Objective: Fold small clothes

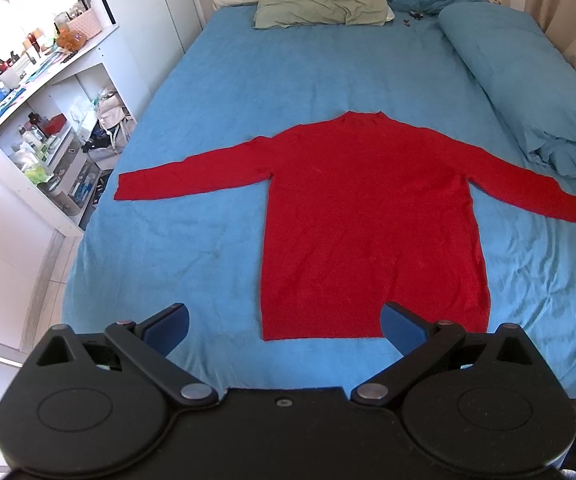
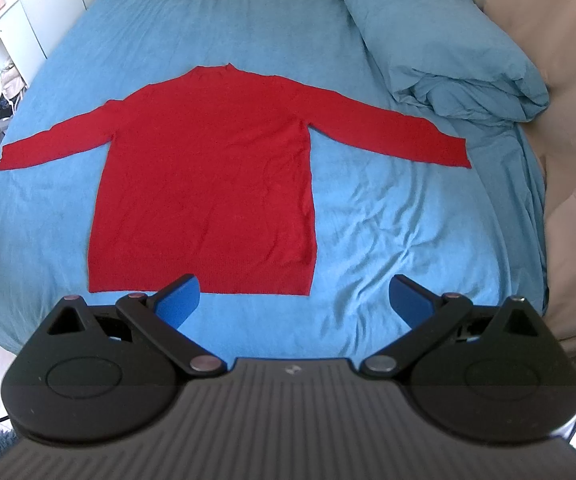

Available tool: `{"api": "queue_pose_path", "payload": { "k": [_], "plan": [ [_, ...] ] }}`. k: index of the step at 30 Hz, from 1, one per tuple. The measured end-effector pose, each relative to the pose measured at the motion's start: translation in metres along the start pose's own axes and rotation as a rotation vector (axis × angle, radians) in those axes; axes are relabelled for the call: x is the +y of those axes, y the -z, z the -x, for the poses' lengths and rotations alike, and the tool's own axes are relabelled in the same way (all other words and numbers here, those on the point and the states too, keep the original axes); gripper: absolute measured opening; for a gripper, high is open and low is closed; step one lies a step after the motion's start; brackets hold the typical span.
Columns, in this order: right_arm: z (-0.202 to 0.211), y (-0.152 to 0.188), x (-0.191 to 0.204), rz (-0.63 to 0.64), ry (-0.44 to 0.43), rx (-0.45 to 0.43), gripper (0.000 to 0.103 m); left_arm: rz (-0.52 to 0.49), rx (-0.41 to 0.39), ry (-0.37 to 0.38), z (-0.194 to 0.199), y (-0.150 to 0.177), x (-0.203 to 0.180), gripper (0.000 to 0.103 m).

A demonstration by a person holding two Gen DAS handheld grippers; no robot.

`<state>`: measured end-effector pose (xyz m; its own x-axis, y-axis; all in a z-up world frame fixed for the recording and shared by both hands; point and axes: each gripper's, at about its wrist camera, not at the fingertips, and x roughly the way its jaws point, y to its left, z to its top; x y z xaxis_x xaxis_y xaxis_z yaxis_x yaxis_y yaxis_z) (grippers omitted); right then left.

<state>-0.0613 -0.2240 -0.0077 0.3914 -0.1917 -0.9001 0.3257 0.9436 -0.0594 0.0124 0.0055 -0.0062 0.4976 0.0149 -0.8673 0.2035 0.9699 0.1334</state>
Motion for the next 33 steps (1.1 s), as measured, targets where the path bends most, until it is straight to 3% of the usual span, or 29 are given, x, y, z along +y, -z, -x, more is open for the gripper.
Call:
{"api": "queue_pose_path", "payload": {
  "k": [33],
  "plan": [
    [-0.009,-0.004,-0.001,-0.001,-0.001,-0.004,0.103,0.003,0.006,0.011,-0.002,-0.009,-0.001,0.103]
  ]
}}
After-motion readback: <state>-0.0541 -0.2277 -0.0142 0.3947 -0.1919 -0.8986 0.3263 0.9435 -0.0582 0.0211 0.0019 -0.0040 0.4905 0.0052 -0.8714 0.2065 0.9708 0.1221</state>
